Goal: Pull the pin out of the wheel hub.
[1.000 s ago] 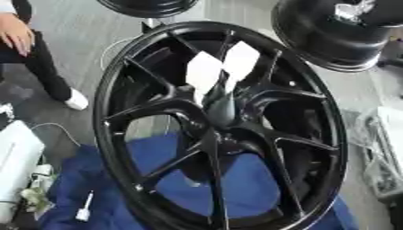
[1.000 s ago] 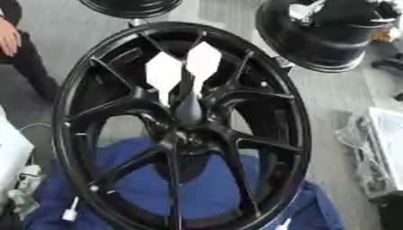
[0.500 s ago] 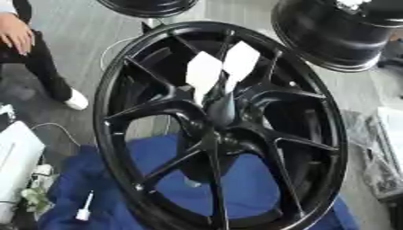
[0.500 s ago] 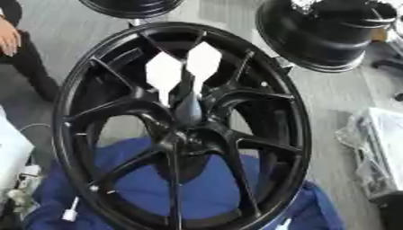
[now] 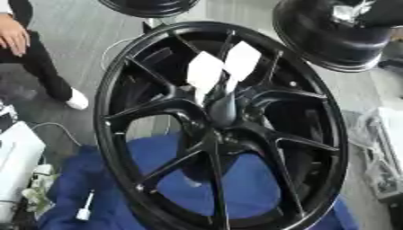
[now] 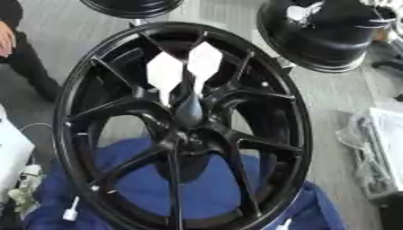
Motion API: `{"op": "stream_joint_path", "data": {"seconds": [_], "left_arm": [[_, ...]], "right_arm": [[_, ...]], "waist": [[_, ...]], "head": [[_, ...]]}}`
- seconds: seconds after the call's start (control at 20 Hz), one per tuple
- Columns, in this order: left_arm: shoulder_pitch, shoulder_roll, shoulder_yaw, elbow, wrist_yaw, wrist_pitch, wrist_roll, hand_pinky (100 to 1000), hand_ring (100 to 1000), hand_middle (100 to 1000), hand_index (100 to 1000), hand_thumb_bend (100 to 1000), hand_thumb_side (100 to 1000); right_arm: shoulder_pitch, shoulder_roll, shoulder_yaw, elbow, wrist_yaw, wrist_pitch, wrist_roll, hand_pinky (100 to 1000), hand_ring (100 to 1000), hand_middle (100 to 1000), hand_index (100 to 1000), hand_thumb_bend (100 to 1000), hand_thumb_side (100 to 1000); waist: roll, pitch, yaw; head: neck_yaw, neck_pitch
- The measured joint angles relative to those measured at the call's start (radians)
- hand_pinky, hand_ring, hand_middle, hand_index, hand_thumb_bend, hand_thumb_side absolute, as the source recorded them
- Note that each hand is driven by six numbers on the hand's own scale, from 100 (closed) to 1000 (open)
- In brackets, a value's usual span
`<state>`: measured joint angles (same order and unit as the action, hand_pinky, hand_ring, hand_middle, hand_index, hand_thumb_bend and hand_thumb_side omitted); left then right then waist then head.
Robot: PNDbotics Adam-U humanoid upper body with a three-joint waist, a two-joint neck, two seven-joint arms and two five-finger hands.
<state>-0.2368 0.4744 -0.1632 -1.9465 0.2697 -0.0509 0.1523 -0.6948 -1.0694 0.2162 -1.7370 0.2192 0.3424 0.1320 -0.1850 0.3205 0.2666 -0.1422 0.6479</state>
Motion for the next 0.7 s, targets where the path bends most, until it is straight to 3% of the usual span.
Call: {"op": "stream_joint_path", "data": {"seconds": [0.7], "left_arm": [[0.000,0.000,0.000,0.000,0.000,-0.001,-0.001,552,750,580,670,140,807]], "right_arm": [[-0.003,-0.009,0.025,-0.040,0.004,0.036,0.016,910,829,790,986,434,763]], "waist": [[-0.006,0.000,0.003]], "head": [[0.004,0.037]]}}
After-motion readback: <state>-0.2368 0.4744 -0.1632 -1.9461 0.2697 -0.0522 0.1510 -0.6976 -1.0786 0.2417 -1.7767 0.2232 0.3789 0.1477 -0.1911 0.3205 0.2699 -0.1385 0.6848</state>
